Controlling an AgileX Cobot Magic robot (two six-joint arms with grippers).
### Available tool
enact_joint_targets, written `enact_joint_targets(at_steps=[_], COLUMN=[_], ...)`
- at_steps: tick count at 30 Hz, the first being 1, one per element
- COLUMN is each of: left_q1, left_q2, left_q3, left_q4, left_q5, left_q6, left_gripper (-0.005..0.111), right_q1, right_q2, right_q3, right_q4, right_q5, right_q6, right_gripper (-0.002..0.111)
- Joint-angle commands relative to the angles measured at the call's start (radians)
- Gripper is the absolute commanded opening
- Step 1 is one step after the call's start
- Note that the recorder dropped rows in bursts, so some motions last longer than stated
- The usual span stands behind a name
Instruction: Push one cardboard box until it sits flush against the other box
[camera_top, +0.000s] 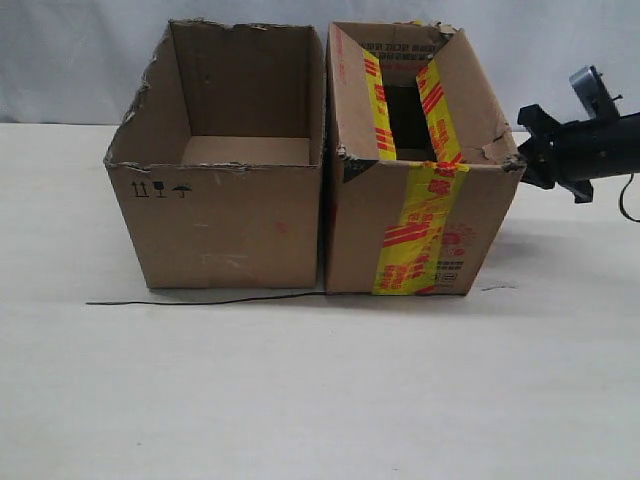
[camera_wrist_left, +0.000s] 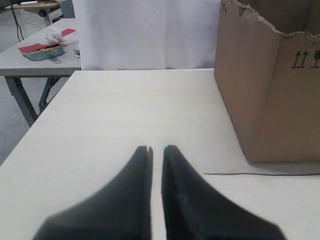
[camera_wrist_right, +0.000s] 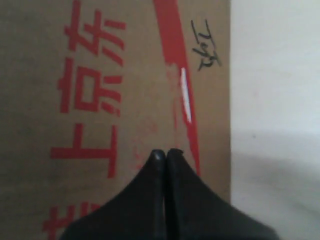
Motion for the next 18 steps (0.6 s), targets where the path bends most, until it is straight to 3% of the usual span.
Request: enact_joint_targets(at_steps=[1,18], left_q1=[-0.008,-0.008], left_q2=[-0.001,-0.001], left_q3=[0.002,0.002], left_q4=[-0.007,-0.007], left_q5=[-0.012,-0.012], left_q6=[-0.004,-0.004], left_gripper=[0.0,0.0], right_q1=[0.021,0.04], right_q2=[0.004,0.004], right_q3=[-0.012,-0.012], right_q4=[0.028,0.032], right_q5=[0.047,0.077], right_q6=[-0.034,-0.04], right_gripper=[0.0,0.0])
